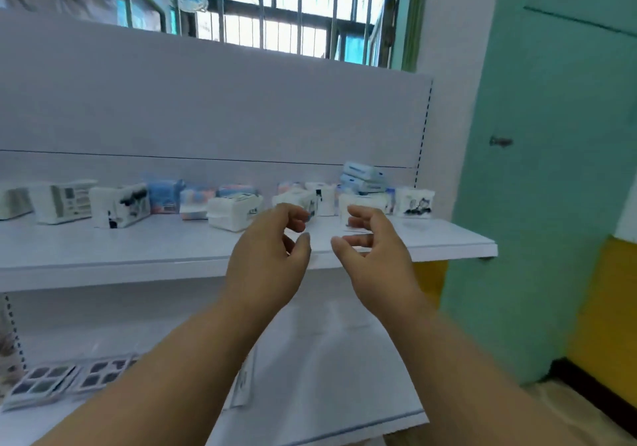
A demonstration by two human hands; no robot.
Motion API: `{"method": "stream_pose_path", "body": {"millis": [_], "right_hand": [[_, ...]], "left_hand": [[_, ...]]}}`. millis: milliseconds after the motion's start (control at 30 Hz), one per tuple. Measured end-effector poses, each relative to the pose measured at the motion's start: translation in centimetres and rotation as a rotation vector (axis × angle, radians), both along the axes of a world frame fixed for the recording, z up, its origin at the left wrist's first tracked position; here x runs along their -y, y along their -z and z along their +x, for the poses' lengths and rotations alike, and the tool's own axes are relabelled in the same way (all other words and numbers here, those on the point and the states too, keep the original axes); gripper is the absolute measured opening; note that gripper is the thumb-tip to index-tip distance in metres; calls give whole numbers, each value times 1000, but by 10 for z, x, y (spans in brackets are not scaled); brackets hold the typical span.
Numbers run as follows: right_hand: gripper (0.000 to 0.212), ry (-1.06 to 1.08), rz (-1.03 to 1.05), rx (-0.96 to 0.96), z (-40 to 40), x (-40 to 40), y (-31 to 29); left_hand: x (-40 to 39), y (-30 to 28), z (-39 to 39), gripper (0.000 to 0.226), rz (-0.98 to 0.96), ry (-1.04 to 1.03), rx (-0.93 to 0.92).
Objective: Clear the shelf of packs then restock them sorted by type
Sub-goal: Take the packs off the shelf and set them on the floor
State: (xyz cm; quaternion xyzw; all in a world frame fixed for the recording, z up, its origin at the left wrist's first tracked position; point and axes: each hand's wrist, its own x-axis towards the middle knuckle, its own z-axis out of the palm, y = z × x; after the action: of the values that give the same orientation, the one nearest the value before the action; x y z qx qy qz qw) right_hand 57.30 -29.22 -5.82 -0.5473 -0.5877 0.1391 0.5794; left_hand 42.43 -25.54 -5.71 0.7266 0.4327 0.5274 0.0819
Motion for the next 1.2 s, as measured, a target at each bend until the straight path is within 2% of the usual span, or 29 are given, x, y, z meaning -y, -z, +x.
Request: {"method": "stream_pose_path", "body": {"millis": [167,367,533,633,767,867,967,1033,1133,1200], "right_hand": [[43,111,-24,2,45,-53,-16],[41,115,-51,-39,114,-130,-26],[34,34,-53,-125,170,-215,-30],[34,14,-116,-170,201,-273,-38],[46,-19,-276,-215,233,-335,-50],[35,-71,-330,-202,239,-359,-54],[23,-127,-261,-190,239,-372,-57],[21,-48,-164,-20,245,-383,-54],[48,68,-200,625,250,-392,-43],[59,90,-243,881,246,-396,-34]], "left_hand": [[-74,-26,53,21,-36,101,-2],[-156,-37,127,17,-120,174,121],[-223,-43,181,17,-123,60,112],[-267,-52,201,17,-206,-47,20],[-324,-69,221,44,-433,-84,8],[-347,-74,235,56,-594,-32,136],[-358,-74,239,47,-620,4,388],[-364,-71,233,42,-530,-72,493],[-365,-68,224,55,-453,-155,556],[-362,-66,220,53,-435,-134,594]]}}
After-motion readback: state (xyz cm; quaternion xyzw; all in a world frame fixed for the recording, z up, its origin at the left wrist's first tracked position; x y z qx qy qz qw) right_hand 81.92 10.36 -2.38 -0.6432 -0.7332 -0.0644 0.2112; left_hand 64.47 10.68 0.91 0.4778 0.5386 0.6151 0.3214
